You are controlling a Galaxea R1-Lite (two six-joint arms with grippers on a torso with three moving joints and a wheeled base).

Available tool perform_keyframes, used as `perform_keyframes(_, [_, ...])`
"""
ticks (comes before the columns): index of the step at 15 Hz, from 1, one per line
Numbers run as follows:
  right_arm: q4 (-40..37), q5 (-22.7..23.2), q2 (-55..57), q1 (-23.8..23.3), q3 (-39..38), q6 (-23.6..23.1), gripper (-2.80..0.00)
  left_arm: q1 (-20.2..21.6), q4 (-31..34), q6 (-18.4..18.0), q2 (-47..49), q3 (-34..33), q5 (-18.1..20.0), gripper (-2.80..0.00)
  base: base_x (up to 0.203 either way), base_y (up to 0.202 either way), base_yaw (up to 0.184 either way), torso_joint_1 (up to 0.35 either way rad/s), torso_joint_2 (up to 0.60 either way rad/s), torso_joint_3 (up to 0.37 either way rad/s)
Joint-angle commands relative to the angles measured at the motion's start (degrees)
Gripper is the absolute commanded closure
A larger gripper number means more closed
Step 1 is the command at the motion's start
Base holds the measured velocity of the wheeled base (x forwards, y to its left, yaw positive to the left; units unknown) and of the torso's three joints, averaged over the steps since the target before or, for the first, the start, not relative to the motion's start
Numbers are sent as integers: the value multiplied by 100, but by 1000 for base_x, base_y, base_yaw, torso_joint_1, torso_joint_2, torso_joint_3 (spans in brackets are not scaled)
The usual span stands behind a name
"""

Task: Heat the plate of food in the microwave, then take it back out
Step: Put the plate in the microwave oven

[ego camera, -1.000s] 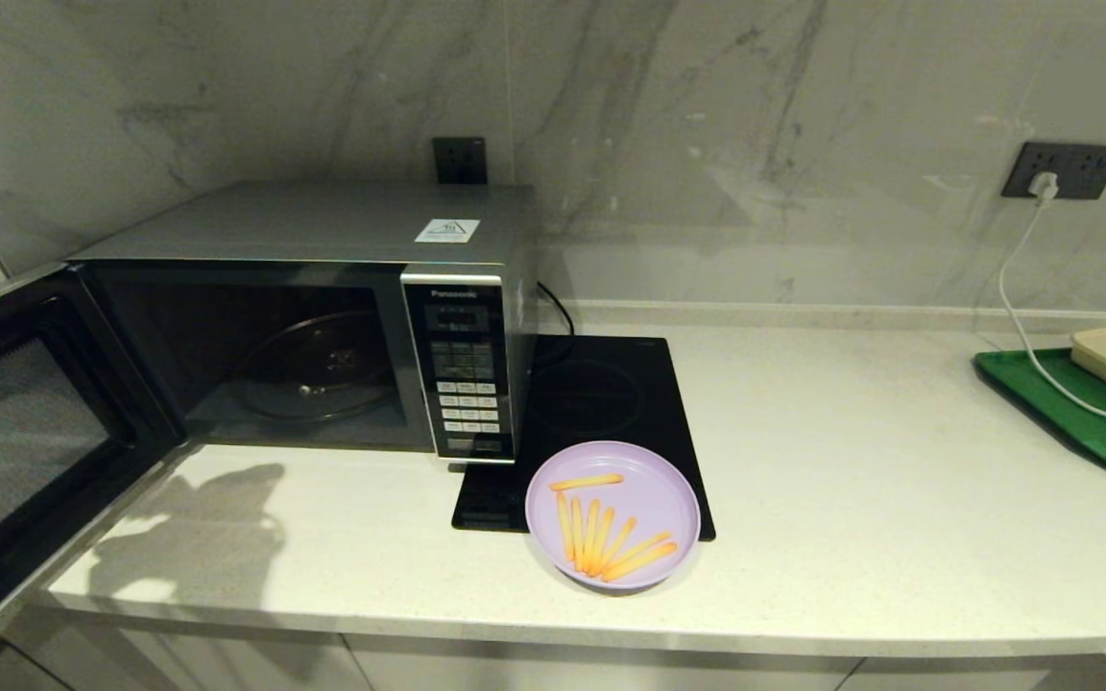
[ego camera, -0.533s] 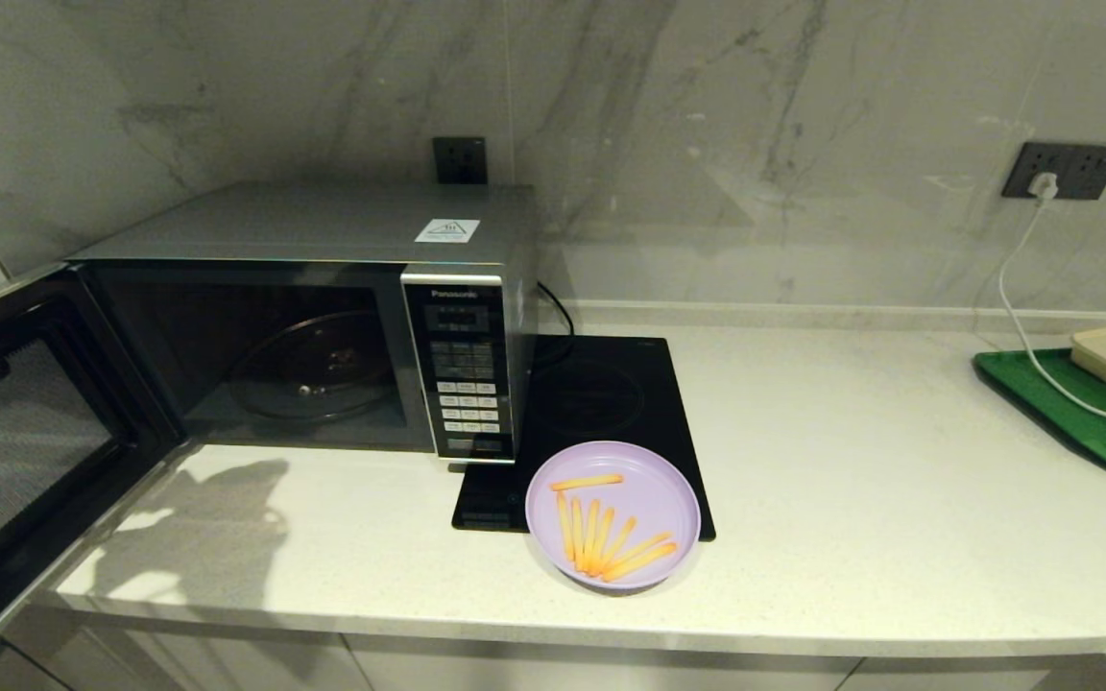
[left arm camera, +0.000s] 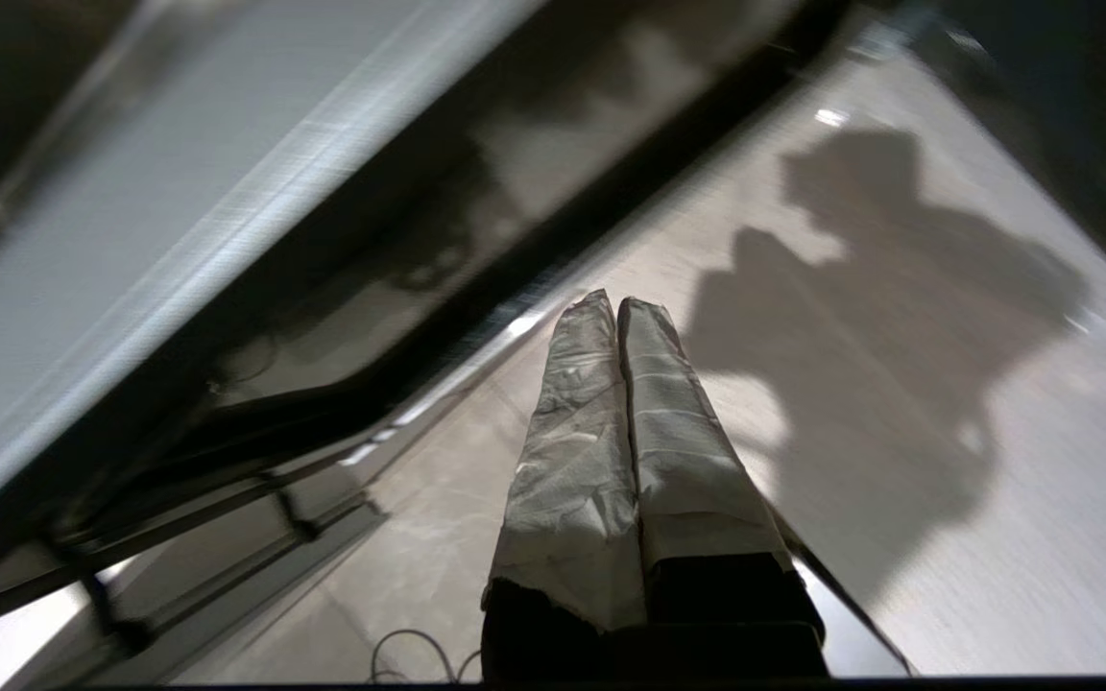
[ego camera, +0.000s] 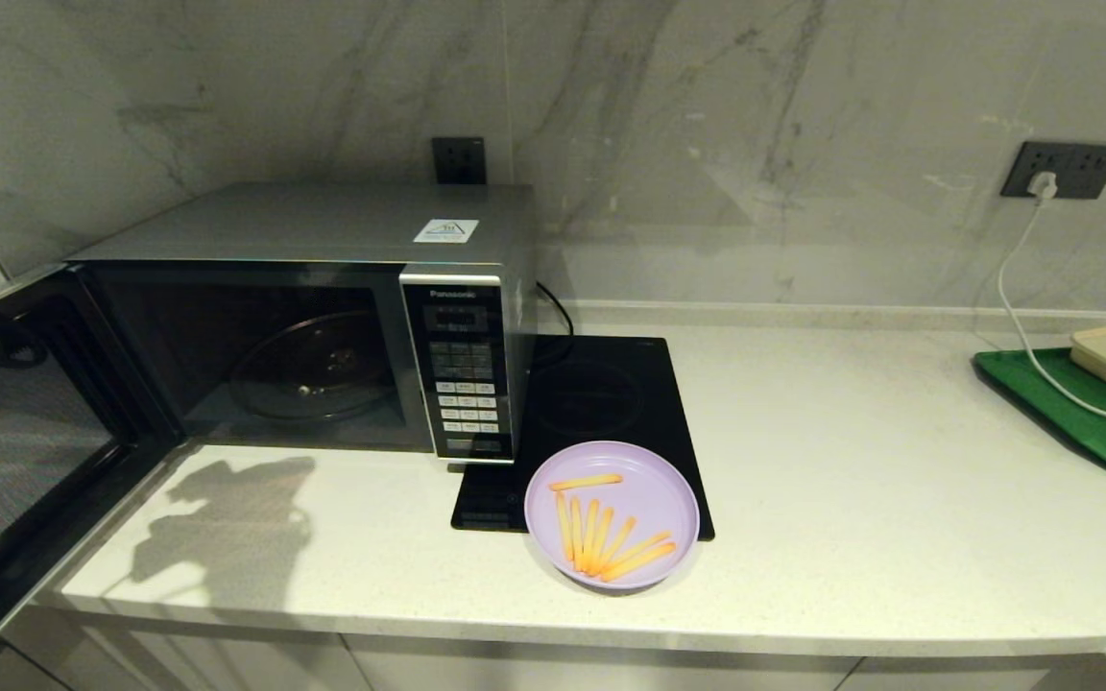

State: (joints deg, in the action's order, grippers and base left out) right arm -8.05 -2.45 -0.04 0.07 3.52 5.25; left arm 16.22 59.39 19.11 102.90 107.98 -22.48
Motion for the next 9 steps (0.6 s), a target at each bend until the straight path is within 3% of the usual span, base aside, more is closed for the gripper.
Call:
perform_keyframes(1, [-4, -1, 4, 1, -1, 2, 0, -577, 54, -151, -341, -30, 1082, 0, 0, 0, 0, 0, 0, 0])
perform_keyframes(2, [-4, -1, 4, 1, -1, 2, 0, -885, 84, -358, -435, -41, 1637, 0, 0, 0, 0, 0, 0, 0])
perform_keyframes(3, [-4, -1, -4, 1, -1, 2, 0, -1195, 187, -485, -431, -59, 1884, 0, 0, 0, 0, 0, 0, 0])
perform_keyframes(5, [-4, -1, -4, 1, -1, 2, 0, -1948, 539, -400, -335, -74, 1990, 0, 0, 0, 0, 0, 0, 0])
perform_keyframes(7, [-4, -1, -4, 1, -1, 2, 0, -2903, 839, 96, -98, -93, 2019, 0, 0, 0, 0, 0, 0, 0])
perform_keyframes(9, [-4, -1, -2, 1, -1, 2, 0, -3774, 976, 930, 510, -19, 1961, 0, 0, 0, 0, 0, 0, 0])
